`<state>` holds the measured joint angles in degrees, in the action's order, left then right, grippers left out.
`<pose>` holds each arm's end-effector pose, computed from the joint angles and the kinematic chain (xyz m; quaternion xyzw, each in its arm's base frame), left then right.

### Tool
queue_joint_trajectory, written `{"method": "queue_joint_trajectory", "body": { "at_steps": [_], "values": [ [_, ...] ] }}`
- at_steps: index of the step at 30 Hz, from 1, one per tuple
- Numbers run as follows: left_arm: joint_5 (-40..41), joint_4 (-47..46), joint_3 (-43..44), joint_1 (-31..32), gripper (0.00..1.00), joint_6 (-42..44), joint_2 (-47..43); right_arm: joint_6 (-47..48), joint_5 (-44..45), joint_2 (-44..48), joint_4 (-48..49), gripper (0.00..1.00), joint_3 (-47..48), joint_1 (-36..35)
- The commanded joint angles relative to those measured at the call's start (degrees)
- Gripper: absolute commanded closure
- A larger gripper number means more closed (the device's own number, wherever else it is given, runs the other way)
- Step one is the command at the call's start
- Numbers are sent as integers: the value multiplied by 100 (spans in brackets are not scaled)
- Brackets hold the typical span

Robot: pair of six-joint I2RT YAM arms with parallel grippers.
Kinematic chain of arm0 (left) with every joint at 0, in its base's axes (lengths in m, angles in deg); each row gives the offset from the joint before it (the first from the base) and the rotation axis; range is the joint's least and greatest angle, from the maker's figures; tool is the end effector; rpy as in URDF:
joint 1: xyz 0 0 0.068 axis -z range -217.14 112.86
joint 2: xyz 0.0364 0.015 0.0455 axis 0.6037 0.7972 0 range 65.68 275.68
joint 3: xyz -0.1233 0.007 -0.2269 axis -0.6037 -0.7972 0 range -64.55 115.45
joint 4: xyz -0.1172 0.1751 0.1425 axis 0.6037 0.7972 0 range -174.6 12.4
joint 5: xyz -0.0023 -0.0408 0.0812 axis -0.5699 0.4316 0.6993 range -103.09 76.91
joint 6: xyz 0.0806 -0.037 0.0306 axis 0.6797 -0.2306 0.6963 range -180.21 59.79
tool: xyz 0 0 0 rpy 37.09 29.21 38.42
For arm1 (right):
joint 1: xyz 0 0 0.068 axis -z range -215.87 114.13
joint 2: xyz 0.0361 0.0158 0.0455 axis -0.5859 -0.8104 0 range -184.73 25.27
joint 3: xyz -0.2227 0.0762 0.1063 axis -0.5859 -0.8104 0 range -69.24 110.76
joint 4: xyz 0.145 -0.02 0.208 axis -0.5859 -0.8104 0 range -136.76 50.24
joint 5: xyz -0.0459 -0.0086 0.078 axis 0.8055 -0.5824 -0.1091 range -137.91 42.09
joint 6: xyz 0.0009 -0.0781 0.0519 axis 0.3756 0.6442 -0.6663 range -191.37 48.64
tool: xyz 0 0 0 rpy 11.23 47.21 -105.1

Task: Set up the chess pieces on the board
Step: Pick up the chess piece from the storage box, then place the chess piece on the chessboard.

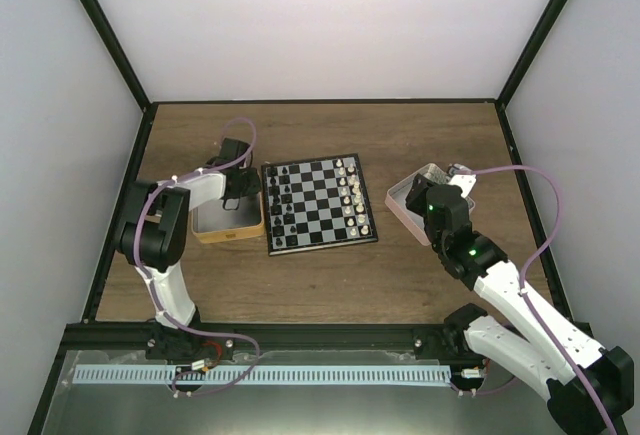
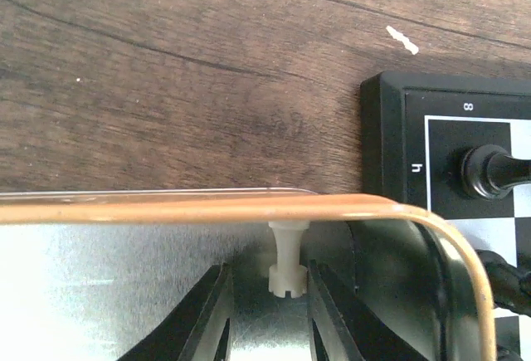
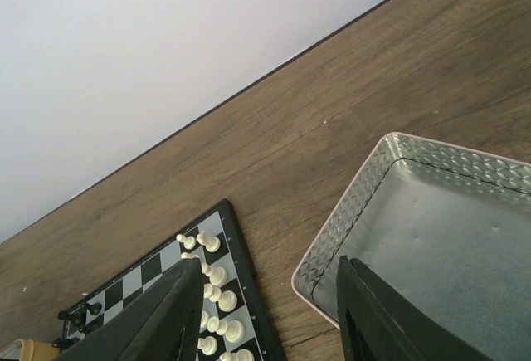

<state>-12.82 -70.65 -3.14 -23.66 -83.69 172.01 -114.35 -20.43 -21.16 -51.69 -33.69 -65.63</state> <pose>0.3720 -0.0887 0.0915 -0.0847 0.9596 -0.0829 0.2552 0.2192 0.0805 0.2502 0.2237 0.7886 0.1595 0.5502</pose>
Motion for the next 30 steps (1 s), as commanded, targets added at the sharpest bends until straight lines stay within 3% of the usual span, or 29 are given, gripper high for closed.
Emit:
{"method": "queue_joint_trajectory", "body": {
  "at_steps": [1, 9, 17, 21, 24, 30],
  "values": [
    [173, -182, 102, -29, 76, 90, 167, -74, 45, 80, 24, 55, 172, 5],
    [358, -234, 3, -29, 89, 188, 21, -57, 22, 81, 27, 54, 204, 4],
    [294, 414, -163, -29, 90, -95, -850, -87, -36, 115, 64, 54, 179, 6],
    [-81, 706, -350, -8, 89, -288, -1390, -105, -92, 104, 145, 54, 143, 5],
    [-901, 745, -489, 221, 89, -504, -2048, -105, -137, 107, 198, 54, 107, 5],
    [-1815, 659, -239, 822, 87, -392, -2073, -98, -171, 108, 249, 54, 62, 6]
  ]
}}
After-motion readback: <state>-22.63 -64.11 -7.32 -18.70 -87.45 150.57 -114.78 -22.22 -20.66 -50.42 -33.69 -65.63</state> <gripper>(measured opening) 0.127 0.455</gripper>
